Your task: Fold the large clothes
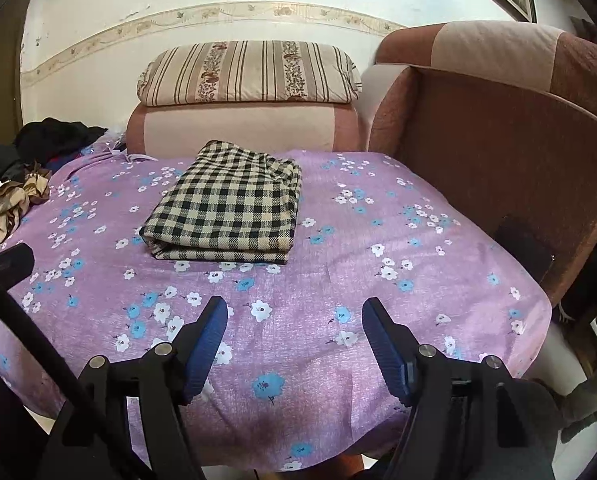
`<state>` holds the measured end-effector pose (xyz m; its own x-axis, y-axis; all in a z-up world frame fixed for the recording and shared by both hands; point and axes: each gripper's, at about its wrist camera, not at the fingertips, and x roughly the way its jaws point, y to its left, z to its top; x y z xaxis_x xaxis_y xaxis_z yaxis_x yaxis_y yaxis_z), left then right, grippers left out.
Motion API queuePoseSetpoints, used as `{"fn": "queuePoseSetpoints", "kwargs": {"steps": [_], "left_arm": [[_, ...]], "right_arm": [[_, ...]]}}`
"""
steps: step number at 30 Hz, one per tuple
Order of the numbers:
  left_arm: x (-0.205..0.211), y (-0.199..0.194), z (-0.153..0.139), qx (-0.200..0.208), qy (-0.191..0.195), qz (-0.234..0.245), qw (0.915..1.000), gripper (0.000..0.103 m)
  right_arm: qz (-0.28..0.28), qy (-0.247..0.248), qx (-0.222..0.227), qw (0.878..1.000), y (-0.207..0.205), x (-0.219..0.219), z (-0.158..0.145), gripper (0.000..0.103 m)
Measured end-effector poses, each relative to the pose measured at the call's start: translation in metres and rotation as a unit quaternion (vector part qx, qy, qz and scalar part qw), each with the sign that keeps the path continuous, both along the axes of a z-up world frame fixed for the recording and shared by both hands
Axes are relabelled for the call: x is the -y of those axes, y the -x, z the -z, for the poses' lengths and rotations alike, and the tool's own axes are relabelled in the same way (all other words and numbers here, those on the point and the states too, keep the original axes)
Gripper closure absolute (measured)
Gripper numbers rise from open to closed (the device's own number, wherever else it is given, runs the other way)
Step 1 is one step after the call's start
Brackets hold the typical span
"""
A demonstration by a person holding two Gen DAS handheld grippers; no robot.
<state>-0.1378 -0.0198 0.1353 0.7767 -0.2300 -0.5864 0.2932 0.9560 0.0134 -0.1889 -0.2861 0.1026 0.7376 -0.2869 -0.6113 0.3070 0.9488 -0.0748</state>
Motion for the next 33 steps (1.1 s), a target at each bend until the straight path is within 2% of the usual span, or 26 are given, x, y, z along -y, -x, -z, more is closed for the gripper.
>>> {"fn": "queuePoseSetpoints", "kwargs": {"steps": [11, 33], "left_arm": [[-0.014, 0.015, -0.013, 0.018, 0.015, -0.01, 0.9997, 0.0], [-0.018, 0.005, 0.002, -0.018, 0.029, -0.001, 0.9994, 0.0]], "right_arm": [[0.001, 0.018, 0.018, 1.0, 0.011, -0.009, -0.016, 0.024], [-0.027, 0.034, 0.014, 0.999, -0.004, -0.028, -0.015, 0.022]]}}
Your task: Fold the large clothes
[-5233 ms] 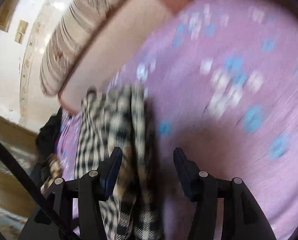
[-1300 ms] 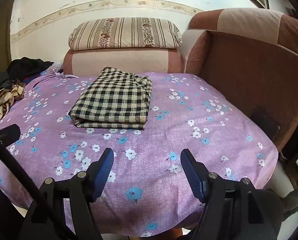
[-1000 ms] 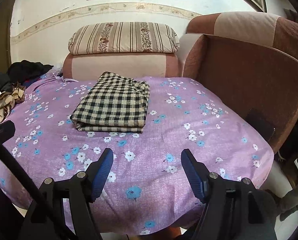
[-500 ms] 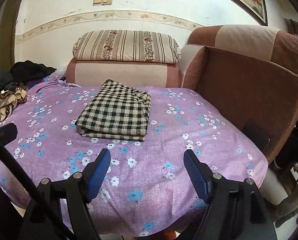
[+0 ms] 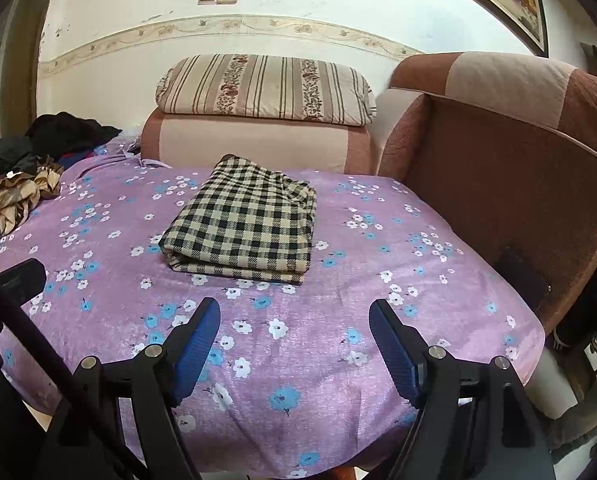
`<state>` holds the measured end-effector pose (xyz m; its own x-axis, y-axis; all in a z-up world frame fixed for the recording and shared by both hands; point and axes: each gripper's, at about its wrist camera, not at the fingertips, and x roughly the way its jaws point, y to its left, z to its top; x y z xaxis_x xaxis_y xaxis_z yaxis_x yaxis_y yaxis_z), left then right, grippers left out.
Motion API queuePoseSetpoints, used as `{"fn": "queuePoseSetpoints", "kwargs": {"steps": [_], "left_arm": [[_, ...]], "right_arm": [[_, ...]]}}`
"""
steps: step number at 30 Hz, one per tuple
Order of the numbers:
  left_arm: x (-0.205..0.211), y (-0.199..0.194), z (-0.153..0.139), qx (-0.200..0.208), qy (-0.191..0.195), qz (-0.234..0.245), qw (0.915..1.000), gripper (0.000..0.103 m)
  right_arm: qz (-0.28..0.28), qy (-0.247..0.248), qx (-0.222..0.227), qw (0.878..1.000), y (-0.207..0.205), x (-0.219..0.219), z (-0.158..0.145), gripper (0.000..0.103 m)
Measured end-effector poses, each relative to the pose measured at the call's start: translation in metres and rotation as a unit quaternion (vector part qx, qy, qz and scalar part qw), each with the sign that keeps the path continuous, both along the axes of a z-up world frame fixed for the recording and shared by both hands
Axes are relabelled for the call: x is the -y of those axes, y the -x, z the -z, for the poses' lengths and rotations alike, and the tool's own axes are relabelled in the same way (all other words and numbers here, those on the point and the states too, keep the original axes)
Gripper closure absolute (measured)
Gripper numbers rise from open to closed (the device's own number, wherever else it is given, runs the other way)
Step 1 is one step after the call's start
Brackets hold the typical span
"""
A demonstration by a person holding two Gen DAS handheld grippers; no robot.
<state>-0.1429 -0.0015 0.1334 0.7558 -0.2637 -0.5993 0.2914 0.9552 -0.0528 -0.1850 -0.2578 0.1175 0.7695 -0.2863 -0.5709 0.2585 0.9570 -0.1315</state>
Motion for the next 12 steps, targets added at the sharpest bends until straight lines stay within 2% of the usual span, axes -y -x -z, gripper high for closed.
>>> {"fn": "queuePoseSetpoints", "kwargs": {"steps": [5, 12], "left_arm": [[-0.003, -0.007, 0.008, -0.018, 0.011, -0.001, 0.9998, 0.0], [-0.003, -0.012, 0.014, -0.018, -0.01, -0.022, 0.9995, 0.0]], "right_arm": [[-0.008, -0.004, -0.009, 1.0, -0.008, -0.003, 0.005, 0.022], [-0.016, -0.012, -0.028, 0.999, -0.018, -0.006, 0.014, 0.021]]}}
